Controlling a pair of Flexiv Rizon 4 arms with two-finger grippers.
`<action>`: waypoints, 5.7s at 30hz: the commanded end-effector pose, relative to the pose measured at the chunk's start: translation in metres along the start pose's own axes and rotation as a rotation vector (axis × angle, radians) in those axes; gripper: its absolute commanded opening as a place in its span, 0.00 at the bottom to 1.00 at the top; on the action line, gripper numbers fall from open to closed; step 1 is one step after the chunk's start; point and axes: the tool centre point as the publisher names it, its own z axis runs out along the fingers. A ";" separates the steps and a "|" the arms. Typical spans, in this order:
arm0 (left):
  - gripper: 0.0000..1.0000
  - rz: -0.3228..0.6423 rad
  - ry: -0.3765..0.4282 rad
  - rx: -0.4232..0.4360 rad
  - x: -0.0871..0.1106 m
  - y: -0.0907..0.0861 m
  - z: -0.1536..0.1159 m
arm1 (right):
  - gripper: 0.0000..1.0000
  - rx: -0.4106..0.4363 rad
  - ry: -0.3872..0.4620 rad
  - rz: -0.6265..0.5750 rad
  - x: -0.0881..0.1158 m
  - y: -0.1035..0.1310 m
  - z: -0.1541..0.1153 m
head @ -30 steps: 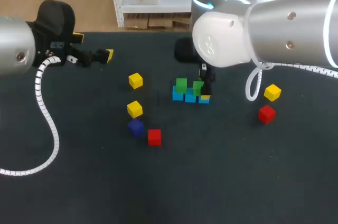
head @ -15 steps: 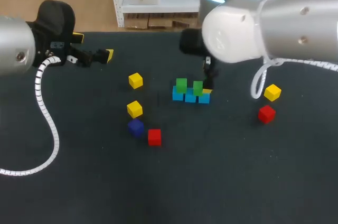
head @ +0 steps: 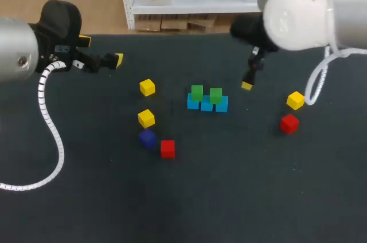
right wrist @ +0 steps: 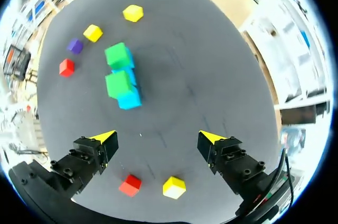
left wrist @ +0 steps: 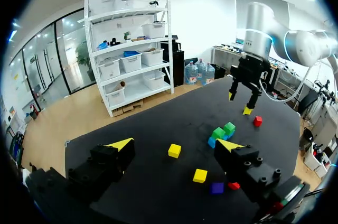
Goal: Place the blue cubes, place green cubes on the blue cubes, place the yellow cubes on the green cubes, then place the red cubes on the yellow cubes, and place purple cube on the red cubes.
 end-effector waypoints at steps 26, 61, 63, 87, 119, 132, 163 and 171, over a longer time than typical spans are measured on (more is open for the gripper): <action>1.00 0.002 -0.006 0.017 0.001 0.004 -0.001 | 1.00 0.020 0.101 0.421 0.107 -0.037 0.013; 1.00 0.002 -0.006 0.017 0.001 0.004 -0.001 | 1.00 0.084 -0.035 0.291 0.089 -0.024 0.012; 1.00 0.002 -0.006 0.017 0.001 0.004 -0.001 | 1.00 0.062 -0.124 0.311 0.085 -0.025 0.006; 1.00 0.002 -0.006 0.017 0.001 0.004 -0.001 | 1.00 0.272 -0.500 0.518 0.100 -0.098 -0.084; 1.00 0.002 -0.006 0.017 0.001 0.004 -0.001 | 1.00 0.292 -0.591 0.590 0.113 -0.109 -0.091; 1.00 0.103 0.029 0.023 -0.005 -0.002 -0.009 | 1.00 0.292 -0.591 0.590 0.113 -0.109 -0.091; 1.00 0.419 0.618 0.241 0.064 -0.080 0.070 | 1.00 0.292 -0.591 0.590 0.113 -0.109 -0.091; 1.00 0.363 0.670 0.220 0.092 -0.085 0.081 | 1.00 0.292 -0.591 0.590 0.113 -0.109 -0.091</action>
